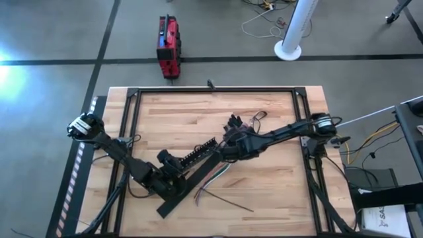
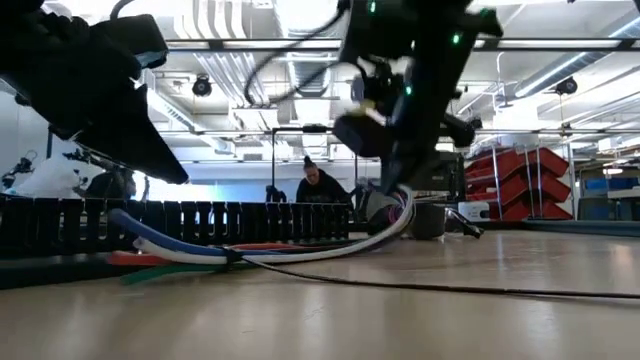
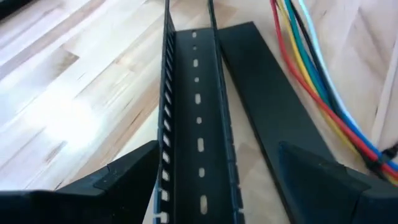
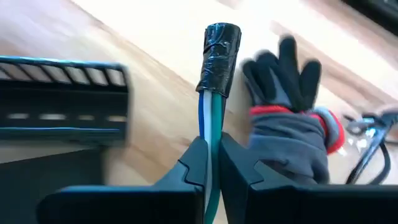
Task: Ziptie cables
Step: Put the ziptied cable wires into the black cable duct
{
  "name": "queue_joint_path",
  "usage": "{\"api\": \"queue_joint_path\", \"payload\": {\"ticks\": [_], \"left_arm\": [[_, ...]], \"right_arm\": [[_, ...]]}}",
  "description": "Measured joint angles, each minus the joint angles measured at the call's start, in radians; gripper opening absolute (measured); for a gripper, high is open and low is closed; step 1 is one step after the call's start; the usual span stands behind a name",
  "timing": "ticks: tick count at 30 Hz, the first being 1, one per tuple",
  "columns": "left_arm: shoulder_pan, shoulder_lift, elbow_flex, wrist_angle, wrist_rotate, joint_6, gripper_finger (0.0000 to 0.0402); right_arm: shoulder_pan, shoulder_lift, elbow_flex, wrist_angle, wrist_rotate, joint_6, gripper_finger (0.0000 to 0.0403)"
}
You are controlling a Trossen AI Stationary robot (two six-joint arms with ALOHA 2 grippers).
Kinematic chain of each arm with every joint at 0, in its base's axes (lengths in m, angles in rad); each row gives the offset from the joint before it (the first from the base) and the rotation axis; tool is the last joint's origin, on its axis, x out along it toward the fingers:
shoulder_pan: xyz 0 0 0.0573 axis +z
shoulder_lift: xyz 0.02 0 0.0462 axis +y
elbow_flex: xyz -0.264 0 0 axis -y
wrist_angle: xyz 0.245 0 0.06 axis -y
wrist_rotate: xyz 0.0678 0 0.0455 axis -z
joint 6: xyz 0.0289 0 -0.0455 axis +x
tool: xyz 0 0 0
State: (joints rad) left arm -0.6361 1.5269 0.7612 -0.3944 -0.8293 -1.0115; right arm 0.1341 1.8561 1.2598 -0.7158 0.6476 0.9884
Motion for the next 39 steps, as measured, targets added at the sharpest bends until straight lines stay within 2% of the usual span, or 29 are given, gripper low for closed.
{"api": "queue_joint_path", "payload": {"ticks": [8,12,15,19,24,29,39], "left_arm": [[-0.002,0.000,0.000,0.148,-0.012,0.105,0.0307],[-0.002,0.000,0.000,0.315,-0.012,0.247,0.0308],[-0.002,0.014,0.000,0.472,-0.004,0.365,0.0308],[-0.002,0.051,0.000,0.602,0.008,0.467,0.0308],[-0.001,0.111,0.000,0.664,0.009,0.463,0.0310],[0.005,0.175,0.000,0.743,0.035,0.450,0.0322],[0.022,0.302,0.000,1.075,0.126,0.533,0.0333]], "right_arm": [[0.160,-0.116,0.105,0.037,0.206,-0.116,0.0007],[0.235,-0.136,0.174,0.129,0.318,-0.309,0.0007],[0.276,-0.140,0.226,0.200,0.358,-0.462,0.0007],[0.311,-0.139,0.266,0.332,0.375,-0.670,0.0007],[0.340,-0.139,0.299,0.436,0.375,-0.849,0.0007],[0.353,-0.139,0.304,0.520,0.371,-0.965,0.0008],[0.367,-0.139,0.304,0.686,0.344,-1.164,0.0008]]}}
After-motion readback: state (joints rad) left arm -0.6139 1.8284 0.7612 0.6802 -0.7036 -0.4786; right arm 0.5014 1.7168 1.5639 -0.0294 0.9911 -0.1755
